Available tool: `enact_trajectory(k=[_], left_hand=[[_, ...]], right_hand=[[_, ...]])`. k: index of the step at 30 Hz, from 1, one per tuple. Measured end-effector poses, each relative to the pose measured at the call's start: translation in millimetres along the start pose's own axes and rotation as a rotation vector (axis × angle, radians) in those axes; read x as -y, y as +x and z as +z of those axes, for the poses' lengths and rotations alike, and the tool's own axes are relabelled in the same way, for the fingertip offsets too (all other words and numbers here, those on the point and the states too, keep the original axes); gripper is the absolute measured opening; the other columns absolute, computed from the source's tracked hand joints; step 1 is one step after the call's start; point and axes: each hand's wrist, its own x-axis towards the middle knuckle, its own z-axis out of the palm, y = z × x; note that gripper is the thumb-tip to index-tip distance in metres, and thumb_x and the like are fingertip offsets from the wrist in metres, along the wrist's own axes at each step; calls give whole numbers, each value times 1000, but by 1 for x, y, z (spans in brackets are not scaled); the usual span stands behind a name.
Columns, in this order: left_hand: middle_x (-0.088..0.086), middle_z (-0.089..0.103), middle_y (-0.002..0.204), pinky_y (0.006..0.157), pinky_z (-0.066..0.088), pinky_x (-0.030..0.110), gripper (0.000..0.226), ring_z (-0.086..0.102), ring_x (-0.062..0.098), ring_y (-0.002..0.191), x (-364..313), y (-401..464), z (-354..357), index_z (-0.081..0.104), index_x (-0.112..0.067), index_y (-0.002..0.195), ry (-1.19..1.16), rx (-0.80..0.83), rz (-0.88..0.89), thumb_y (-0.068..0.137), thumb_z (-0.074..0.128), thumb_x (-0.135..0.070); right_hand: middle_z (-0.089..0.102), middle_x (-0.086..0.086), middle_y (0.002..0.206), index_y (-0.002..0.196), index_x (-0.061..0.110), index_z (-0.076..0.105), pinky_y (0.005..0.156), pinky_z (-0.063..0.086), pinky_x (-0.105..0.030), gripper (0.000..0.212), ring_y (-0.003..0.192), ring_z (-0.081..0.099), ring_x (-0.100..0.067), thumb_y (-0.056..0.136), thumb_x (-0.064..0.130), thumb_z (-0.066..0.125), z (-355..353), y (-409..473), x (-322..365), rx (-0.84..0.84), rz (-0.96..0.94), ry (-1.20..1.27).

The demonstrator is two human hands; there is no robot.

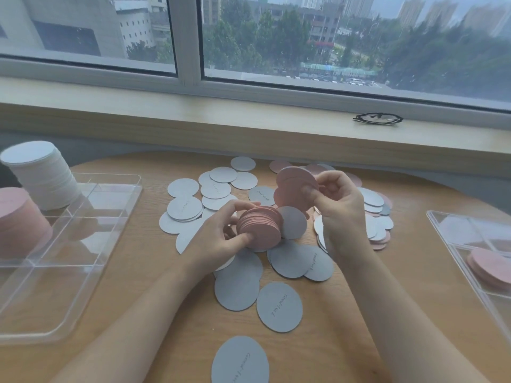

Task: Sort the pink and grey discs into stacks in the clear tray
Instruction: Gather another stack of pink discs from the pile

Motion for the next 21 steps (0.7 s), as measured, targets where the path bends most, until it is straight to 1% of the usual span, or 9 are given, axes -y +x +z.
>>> enact_trajectory(k=[3, 6, 8, 10, 13, 15, 17, 19, 21], left_hand=[[-11, 70, 110, 72, 50, 26, 46, 62, 25, 91, 1, 0, 0, 60, -41, 117, -33, -10, -21, 82, 71, -15], [-17, 67, 119, 71, 50, 26, 45, 63, 15, 93, -2, -1, 0, 60, -35, 118, -53, 0, -2, 79, 68, -14], [-21, 63, 128, 72, 49, 25, 44, 63, 10, 94, -5, -1, 0, 60, -30, 118, -63, 11, 8, 78, 67, -12], [-22, 61, 131, 72, 48, 26, 44, 64, 9, 94, -5, -1, 0, 60, -30, 118, -65, 15, 9, 78, 66, -13], [-20, 64, 122, 71, 48, 32, 43, 63, 14, 93, -4, -1, 0, 61, -33, 116, -60, 13, 5, 77, 67, -15], [-13, 66, 115, 71, 47, 31, 44, 63, 19, 95, -3, -1, -1, 61, -37, 116, -53, 15, 1, 78, 67, -17], [-10, 67, 110, 72, 47, 31, 44, 62, 22, 97, -1, 0, -1, 60, -40, 115, -49, 16, -2, 78, 67, -17], [-10, 66, 113, 72, 46, 32, 45, 63, 20, 97, -2, 0, -1, 59, -40, 114, -51, 12, 2, 77, 68, -16], [-7, 65, 116, 72, 45, 32, 49, 62, 17, 94, -2, 0, 0, 55, -39, 115, -87, 0, -5, 75, 69, -15]], right_hand=[[64, -5, 84, 89, 13, 62, 70, 49, -31, 14, 77, 59, -22, 86, 3, 71, 0, 1, 2, -12, 44, 106], [64, -6, 85, 91, 13, 62, 79, 50, -40, 8, 82, 62, -23, 88, 9, 69, 1, 0, -1, 15, 70, 51], [67, -12, 87, 91, 11, 62, 81, 52, -47, 6, 83, 65, -31, 91, 13, 68, 4, -2, -3, 48, 67, -19], [69, -18, 93, 92, 10, 63, 79, 53, -46, 10, 86, 65, -35, 92, 19, 66, 7, -4, -4, 100, 55, -102], [70, -16, 92, 94, 10, 65, 68, 53, -34, 9, 79, 64, -22, 95, 19, 64, 13, -7, -2, 150, 38, -204], [69, -12, 88, 92, 11, 67, 67, 53, -37, 10, 79, 64, -24, 96, 19, 64, 15, -8, -1, 151, 7, -283], [66, -13, 85, 90, 8, 67, 69, 53, -45, 20, 78, 63, -28, 96, 26, 62, 15, -8, -1, 153, -17, -358], [65, -16, 84, 89, 8, 67, 70, 52, -51, 28, 81, 61, -35, 96, 34, 59, 14, -7, -1, 163, -21, -400], [65, -16, 83, 88, 9, 66, 72, 51, -52, 27, 82, 60, -34, 98, 32, 57, 12, -7, -1, 161, -43, -444]])
